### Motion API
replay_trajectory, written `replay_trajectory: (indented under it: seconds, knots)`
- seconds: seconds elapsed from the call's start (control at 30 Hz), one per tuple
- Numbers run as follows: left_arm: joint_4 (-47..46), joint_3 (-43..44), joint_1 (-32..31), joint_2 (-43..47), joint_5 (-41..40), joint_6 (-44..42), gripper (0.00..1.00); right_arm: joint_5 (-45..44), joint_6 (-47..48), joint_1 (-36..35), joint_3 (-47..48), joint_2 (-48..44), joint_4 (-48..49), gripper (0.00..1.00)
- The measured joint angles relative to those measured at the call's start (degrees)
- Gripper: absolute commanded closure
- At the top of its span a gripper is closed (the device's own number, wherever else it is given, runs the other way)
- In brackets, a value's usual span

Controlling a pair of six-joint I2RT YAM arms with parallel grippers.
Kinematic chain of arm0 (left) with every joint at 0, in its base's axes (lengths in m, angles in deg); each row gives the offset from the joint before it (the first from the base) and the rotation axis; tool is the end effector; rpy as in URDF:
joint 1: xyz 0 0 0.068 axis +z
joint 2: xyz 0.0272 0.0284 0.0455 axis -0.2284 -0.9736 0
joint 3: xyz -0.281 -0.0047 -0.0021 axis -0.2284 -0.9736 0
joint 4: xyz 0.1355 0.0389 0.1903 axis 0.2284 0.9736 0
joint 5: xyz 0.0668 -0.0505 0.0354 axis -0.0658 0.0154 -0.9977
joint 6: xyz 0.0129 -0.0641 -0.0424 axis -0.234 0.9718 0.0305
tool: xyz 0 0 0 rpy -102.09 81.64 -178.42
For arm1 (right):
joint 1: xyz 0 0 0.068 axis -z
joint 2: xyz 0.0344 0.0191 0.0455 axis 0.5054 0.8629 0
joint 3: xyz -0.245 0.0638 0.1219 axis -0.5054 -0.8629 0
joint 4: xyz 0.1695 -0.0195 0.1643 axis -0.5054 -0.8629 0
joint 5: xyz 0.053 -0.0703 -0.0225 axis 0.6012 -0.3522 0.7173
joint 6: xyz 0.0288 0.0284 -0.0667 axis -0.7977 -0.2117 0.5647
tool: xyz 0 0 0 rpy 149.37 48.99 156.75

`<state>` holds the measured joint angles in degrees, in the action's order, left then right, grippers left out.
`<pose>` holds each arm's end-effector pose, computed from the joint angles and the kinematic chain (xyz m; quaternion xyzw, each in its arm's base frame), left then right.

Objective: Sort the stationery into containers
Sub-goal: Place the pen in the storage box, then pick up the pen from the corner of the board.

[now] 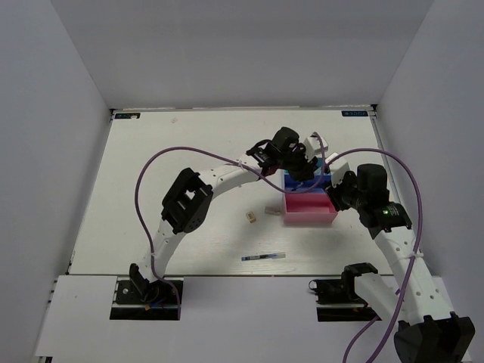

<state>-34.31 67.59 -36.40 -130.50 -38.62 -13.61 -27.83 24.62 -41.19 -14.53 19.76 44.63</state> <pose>0.3252 -0.4249 0.2270 0.5078 0.6973 -0.3385 0.3759 0.1649 0.0411 0.2804 -0.3406 0.8122 -0.0187 0.4733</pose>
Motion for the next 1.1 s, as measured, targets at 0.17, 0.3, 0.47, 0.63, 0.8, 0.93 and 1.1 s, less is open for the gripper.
replay_trajectory:
  seconds: [0.17,0.3,0.47,0.63,0.8,0.93,1.1]
  knots:
    - [0.0,-1.9,0.1,0.2,-1.5,0.4,0.50,-0.2,0.2,-0.1,-0.4,-0.2,0.0,0.50]
    - [-0.4,-3.3,0.2,0.8,-2.4,0.7,0.80,-0.2,0.3,-0.1,-0.9,-0.2,-0.1,0.58]
    - [-1.1,-5.7,0.3,3.8,-4.2,1.4,0.93,0.1,1.0,-0.1,-0.9,-0.5,0.0,0.90]
    - [-1.5,-14.3,1.2,16.9,-11.5,5.0,0.70,6.6,3.2,-0.1,-0.9,-0.4,-0.7,0.70]
    - [6.2,-25.9,7.6,39.8,-19.3,17.6,0.23,27.3,16.9,-0.2,-1.1,3.5,-9.1,0.28]
    - [10.4,-44.7,18.4,61.3,-21.5,22.6,0.23,43.3,31.0,-1.7,-1.8,9.4,-17.0,0.31]
    - [19.3,-67.5,22.2,77.8,-21.1,23.6,0.56,49.8,38.9,-7.9,0.4,17.9,-22.1,0.35]
